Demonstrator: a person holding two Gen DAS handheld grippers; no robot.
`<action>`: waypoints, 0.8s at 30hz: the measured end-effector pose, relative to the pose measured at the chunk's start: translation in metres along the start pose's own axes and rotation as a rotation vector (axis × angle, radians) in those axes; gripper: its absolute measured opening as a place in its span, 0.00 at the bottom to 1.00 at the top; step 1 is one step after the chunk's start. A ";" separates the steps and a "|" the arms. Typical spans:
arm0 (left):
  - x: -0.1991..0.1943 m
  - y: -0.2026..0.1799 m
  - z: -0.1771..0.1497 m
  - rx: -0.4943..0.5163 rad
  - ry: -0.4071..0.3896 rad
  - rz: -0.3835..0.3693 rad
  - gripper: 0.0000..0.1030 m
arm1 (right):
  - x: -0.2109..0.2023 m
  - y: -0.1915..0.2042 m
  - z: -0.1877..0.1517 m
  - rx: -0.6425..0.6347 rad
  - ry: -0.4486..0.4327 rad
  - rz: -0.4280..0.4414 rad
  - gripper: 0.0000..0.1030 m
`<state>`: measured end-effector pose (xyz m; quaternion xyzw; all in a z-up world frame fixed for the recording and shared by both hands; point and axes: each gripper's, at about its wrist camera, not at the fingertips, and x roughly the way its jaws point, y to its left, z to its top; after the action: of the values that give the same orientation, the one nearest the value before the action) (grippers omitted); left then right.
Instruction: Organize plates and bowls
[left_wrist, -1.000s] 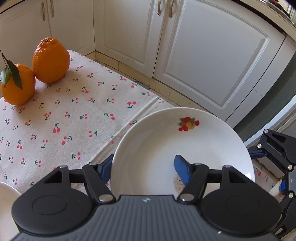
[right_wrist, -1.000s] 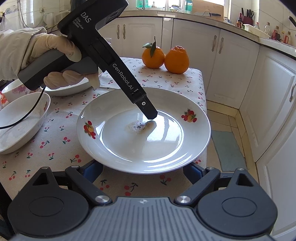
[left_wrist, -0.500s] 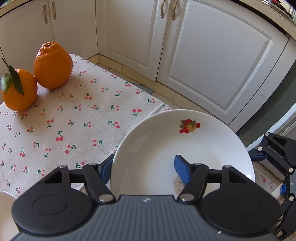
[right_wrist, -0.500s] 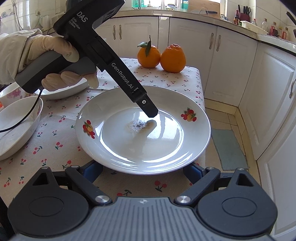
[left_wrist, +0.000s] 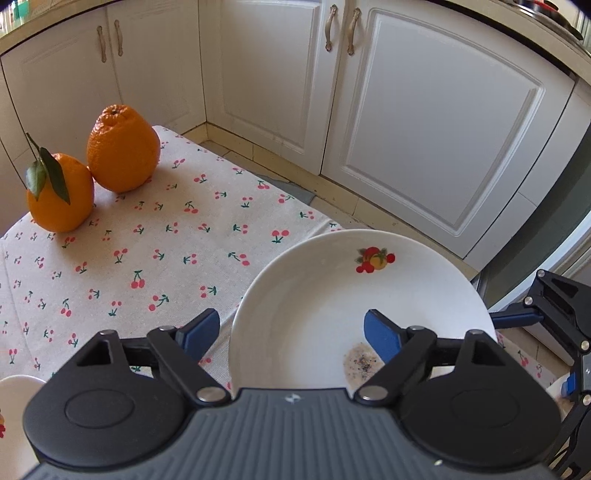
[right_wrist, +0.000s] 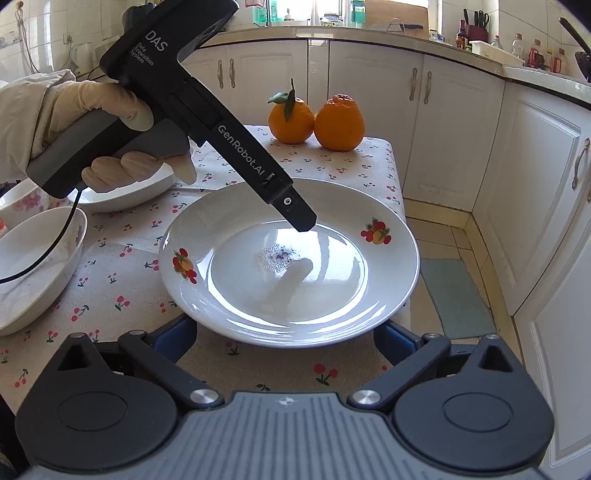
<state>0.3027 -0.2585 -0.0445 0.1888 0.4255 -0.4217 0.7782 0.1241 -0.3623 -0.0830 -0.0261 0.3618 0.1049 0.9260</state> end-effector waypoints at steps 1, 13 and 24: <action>-0.005 0.000 -0.001 -0.005 -0.008 0.005 0.85 | -0.003 0.002 0.000 0.002 0.000 -0.001 1.00; -0.094 -0.036 -0.035 0.014 -0.152 0.114 0.88 | -0.048 0.042 -0.001 0.055 -0.065 -0.054 1.00; -0.175 -0.071 -0.122 -0.041 -0.290 0.311 0.92 | -0.077 0.068 -0.008 0.064 -0.113 -0.028 1.00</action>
<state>0.1343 -0.1330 0.0346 0.1736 0.2832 -0.3107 0.8906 0.0491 -0.3106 -0.0356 0.0044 0.3118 0.0819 0.9466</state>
